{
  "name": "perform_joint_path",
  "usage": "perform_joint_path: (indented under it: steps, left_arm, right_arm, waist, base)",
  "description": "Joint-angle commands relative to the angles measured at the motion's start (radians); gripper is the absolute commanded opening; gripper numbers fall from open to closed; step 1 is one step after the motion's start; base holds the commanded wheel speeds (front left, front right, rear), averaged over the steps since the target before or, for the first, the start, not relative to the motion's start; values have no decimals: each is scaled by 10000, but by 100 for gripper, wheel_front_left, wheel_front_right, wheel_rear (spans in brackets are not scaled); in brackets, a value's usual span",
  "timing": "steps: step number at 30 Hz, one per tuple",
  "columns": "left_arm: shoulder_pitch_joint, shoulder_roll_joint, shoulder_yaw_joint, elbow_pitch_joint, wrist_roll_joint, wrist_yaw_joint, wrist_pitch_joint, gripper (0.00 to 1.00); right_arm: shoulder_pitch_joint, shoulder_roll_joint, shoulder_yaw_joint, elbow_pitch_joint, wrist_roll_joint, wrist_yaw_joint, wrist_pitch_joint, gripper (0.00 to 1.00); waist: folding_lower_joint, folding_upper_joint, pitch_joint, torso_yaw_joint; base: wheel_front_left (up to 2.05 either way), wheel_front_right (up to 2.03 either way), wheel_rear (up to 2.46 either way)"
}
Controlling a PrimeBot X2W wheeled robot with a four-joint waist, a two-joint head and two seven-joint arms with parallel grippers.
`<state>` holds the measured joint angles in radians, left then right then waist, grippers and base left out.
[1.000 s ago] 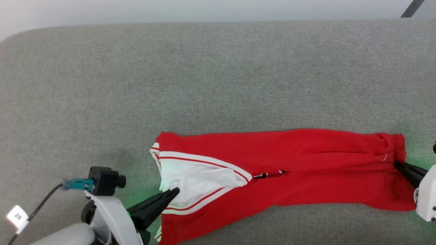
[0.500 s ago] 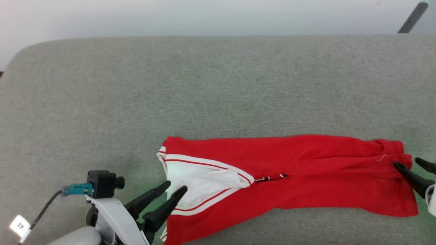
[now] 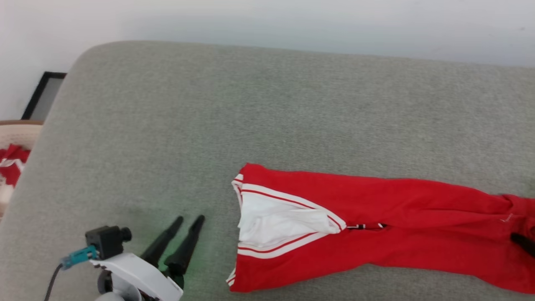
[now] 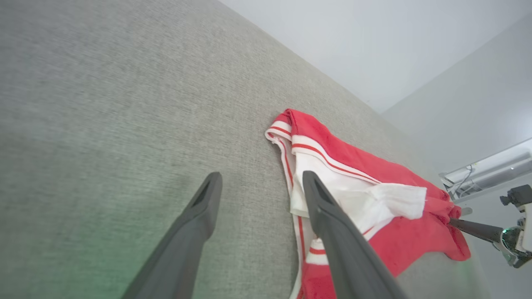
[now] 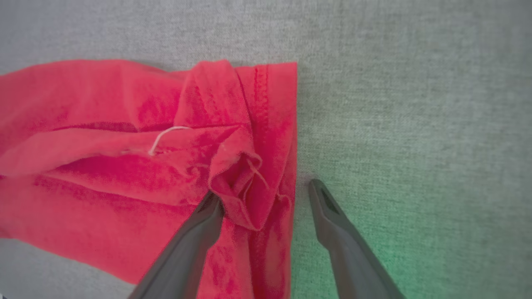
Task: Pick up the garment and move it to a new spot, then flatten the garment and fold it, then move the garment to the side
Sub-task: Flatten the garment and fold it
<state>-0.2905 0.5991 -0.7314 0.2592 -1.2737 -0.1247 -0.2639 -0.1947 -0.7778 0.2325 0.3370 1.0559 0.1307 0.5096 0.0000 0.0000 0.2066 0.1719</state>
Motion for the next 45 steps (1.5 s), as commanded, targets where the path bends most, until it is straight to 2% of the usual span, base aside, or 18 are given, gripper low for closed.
perform_joint_path:
  steps: [1, 8, 14, 19, 21, 22, 23, 24, 27, 39, 45]
  left_arm:
    - [256, -271, 579, 115, 547, -65, 3, 100]
    - [636, -1138, 3061, -77, 3929, -62, 3, 100]
    - [1035, -2183, 5160, -605, 6927, 99, 3, 100]
    - [1347, -2846, 5929, -526, 8714, 95, 2, 100]
    - [1381, -3164, 6126, -444, 8991, 43, 2, 100]
    - [1433, -3211, 6171, -351, 9214, 25, 2, 100]
    - [1451, -3289, 6231, -298, 9337, 8, 2, 100]
    - [1436, -3404, 6307, -262, 9386, -1, 2, 100]
    - [1428, -3522, 6539, -202, 9588, -52, 2, 100]
    - [1707, -3549, 7310, -473, 10146, -65, 2, 100]
    - [1888, -3509, 7603, -693, 10393, -66, 2, 100]
  right_arm:
    - [-77, 220, 35, 182, -37, 1, 327, 100]
    - [-658, 749, -25, 714, -414, 3, 1607, 100]
    - [-1039, 1276, -305, 1042, -939, 6, 2453, 100]
    - [-1178, 1850, -585, 1314, -1500, 6, 2803, 100]
    - [-1213, 2123, -664, 1396, -1784, 6, 2833, 100]
    - [-1247, 2257, -699, 1421, -1904, 6, 2842, 45]
    - [-1296, 2393, -763, 1422, -2032, 6, 2787, 12]
    - [-1348, 2507, -829, 1402, -2146, 6, 2715, 0]
    - [-1412, 2685, -1150, 1285, -2291, 6, 2617, 0]
    - [-1595, 2100, -3244, 1083, -2940, -9, 1867, 0]
    - [-1438, 1468, -4793, 1478, -3587, -6, 1391, 0]
  waist:
    - [0, 0, -48, 239]
    - [0, 0, -39, 307]
    - [0, 0, -31, 257]
    - [0, 0, 68, 155]
    - [0, 0, 140, 116]
    - [0, 0, 187, 89]
    - [0, 0, 237, 60]
    - [0, 0, 281, 32]
    - [0, 0, 378, -74]
    - [0, 0, 494, -794]
    - [0, 0, 542, -1086]
  base:
    - [0, 0, 0]
    - [0, 0, 0]
    - [0, 0, 0]
    - [0, 0, 0]
    - [0, 0, 0]
    - [0, 0, 0]
    - [0, 0, 0]
    - [0, 0, 0]
    - [0, 0, 0]
    - [0, 0, 0]
    - [0, 0, 0]
